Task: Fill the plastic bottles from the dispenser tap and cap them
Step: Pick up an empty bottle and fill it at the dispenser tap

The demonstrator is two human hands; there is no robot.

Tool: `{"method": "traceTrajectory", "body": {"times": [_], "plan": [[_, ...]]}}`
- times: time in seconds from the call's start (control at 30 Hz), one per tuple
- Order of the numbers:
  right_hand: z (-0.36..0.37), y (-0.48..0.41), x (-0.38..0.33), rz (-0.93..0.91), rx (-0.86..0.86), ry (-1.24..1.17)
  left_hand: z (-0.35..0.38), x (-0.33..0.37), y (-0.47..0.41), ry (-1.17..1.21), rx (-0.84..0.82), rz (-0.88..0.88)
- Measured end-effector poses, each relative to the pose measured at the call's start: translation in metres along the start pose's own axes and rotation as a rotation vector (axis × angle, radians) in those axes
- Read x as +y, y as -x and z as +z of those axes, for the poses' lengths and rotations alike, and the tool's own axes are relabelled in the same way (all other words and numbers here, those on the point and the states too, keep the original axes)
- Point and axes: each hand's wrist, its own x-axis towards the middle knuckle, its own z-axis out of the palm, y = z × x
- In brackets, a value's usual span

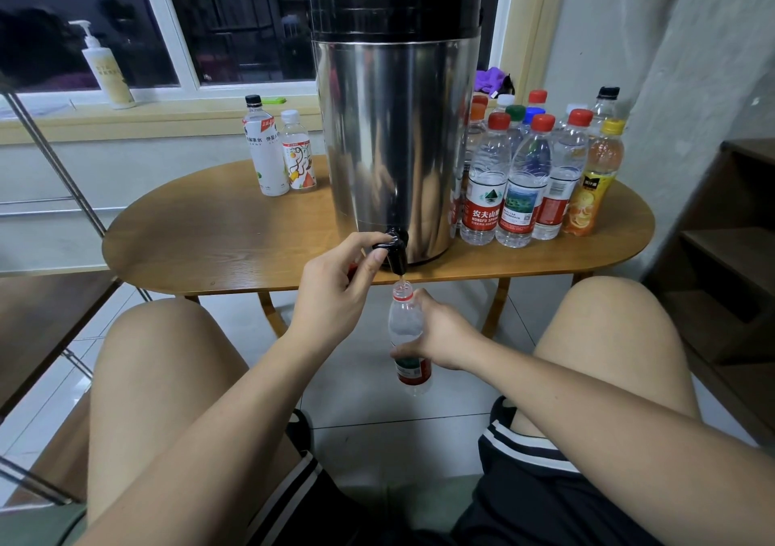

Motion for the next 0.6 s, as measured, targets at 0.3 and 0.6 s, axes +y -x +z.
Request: {"method": "traceTrajectory", "body": {"times": [0.3,0.6], "plan": [[0.0005,-0.0005,0.0009,0.006,-0.005,0.008,0.0002,0.0000,-0.0005,-0.010,0.001,0.007],[0.0010,-0.0030,0.0025,0.000,-0.013,0.002,-0.0003,0.0004,-0.0005,-0.011,0.002,0.012]]}}
